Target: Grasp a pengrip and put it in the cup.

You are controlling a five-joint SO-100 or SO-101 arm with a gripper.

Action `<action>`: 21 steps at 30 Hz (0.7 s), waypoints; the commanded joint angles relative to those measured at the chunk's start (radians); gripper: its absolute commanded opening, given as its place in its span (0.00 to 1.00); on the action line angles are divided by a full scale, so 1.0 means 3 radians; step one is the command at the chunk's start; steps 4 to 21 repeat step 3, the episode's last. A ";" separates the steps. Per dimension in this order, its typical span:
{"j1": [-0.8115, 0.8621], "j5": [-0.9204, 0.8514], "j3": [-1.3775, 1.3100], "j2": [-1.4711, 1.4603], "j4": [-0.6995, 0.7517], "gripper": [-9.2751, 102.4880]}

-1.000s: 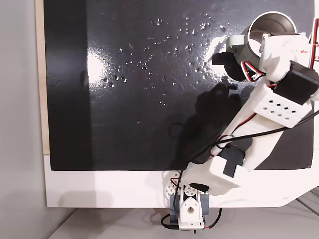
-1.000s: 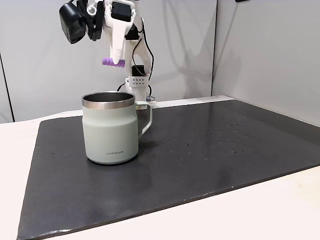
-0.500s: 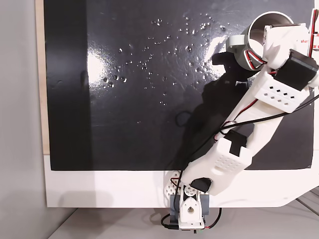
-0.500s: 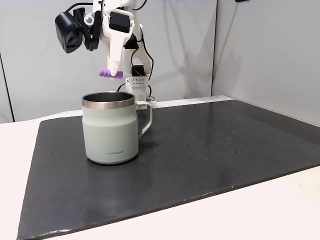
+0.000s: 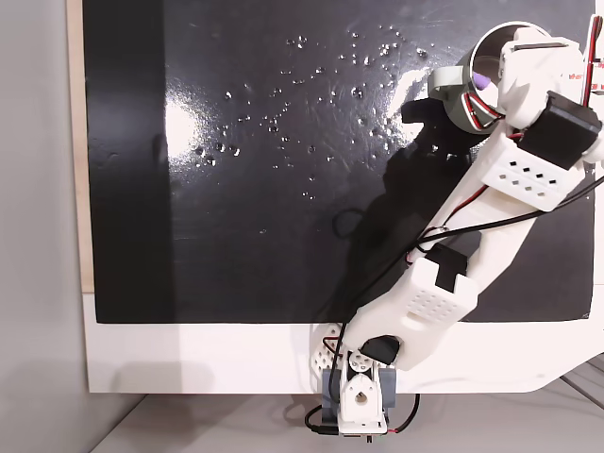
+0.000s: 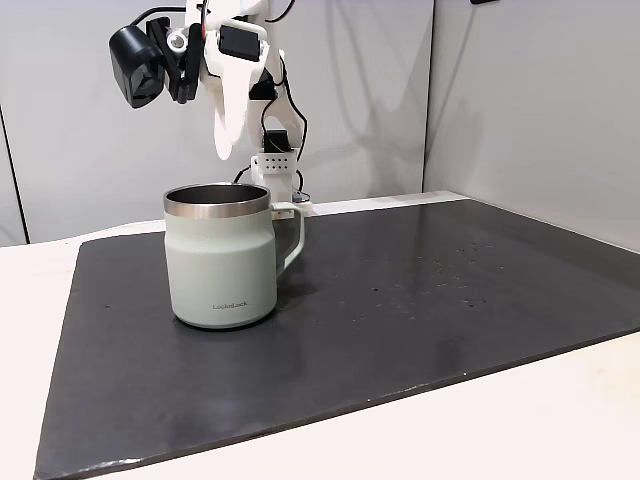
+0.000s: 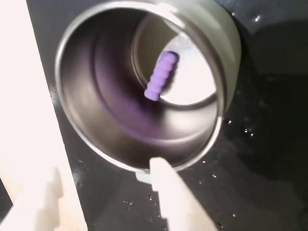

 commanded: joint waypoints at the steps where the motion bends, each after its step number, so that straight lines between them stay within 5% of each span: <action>1: -0.0010 0.0000 -0.0169 0.0066 0.0031 0.25; 21: 0.0000 0.0000 -0.0169 0.0066 0.0031 0.25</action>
